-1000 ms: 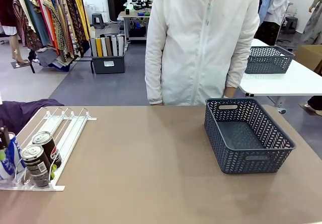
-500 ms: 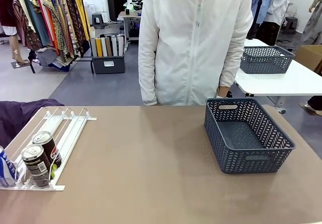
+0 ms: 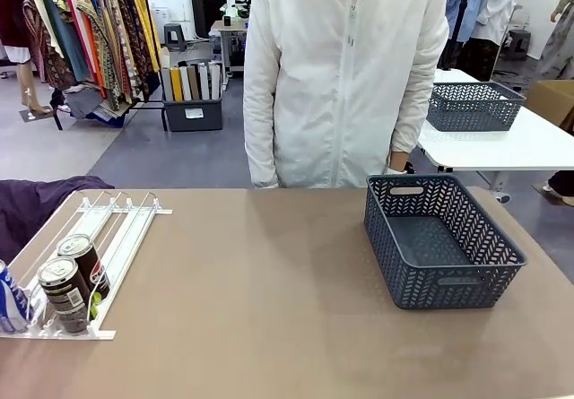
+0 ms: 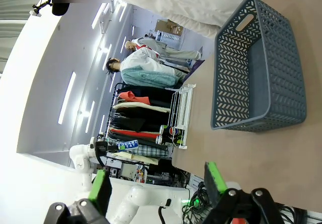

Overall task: Retrieve and store the cans from the dispenser.
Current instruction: Pick up one can from the Automatic Can Dispenser and place it in the middle of the table.

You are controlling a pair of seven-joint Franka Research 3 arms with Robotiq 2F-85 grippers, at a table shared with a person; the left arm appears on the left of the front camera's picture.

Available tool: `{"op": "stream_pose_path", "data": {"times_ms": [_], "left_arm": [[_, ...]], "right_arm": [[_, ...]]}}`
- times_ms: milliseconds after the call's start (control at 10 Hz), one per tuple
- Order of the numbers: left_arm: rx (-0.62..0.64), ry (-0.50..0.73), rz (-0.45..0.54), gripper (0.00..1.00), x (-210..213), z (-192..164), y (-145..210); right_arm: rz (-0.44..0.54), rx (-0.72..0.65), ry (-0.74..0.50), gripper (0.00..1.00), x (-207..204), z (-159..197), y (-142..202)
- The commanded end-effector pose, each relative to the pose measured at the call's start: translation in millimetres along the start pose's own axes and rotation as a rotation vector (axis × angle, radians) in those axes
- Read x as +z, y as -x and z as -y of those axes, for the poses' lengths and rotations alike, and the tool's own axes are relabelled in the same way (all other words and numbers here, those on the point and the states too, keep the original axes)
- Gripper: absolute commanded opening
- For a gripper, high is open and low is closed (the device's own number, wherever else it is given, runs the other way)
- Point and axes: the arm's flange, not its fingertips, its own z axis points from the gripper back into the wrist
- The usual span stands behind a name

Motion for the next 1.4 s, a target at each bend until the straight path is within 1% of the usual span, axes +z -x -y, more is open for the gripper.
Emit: {"op": "stream_pose_path", "data": {"times_ms": [0,100,200,300,400,500,600,700,800,900,1000,1100,1200,1300], "left_arm": [[-0.005,-0.020,0.002,0.00,4,4,-1],[0.000,0.000,0.000,0.00,0,0,0],[-0.003,0.096,0.003,0.00,-4,-6,4],[-0.019,0.201,0.029,0.00,-5,5,-9],[-0.072,0.254,0.026,0.00,-7,32,-33],[-0.177,0.254,-0.007,0.00,-14,75,-61],[-0.287,0.236,-0.044,0.00,-30,138,-92],[-0.368,0.221,-0.086,0.00,-52,202,-108],[-0.416,0.180,-0.112,0.00,-83,266,-113],[-0.461,0.131,-0.144,0.00,-120,321,-108],[-0.499,0.097,-0.162,0.00,-157,364,-97],[-0.521,0.089,-0.210,0.00,-196,402,-83],[-0.559,0.042,-0.224,0.00,-229,429,-65],[-0.602,0.016,-0.230,0.00,-258,447,-48]], "right_arm": [[0.017,0.020,-0.022,1.00,-1,-3,-2],[0.017,0.020,-0.022,1.00,-1,-3,-2],[0.017,0.020,-0.022,1.00,-1,-3,-2],[0.017,0.020,-0.022,1.00,-1,-3,-2],[0.017,0.020,-0.022,1.00,-1,-3,-2],[0.017,0.020,-0.022,1.00,-1,-3,-2],[0.017,0.020,-0.022,1.00,-1,-3,-2],[0.017,0.020,-0.022,1.00,-1,-3,-2],[0.017,0.020,-0.022,1.00,-1,-3,-2],[0.017,0.020,-0.022,1.00,-1,-3,-2],[0.017,0.020,-0.022,1.00,-1,-3,-2],[0.017,0.020,-0.022,1.00,-1,-3,-2],[0.017,0.020,-0.022,1.00,-1,-3,-2],[0.017,0.020,-0.022,1.00,-1,-3,-2]]}}
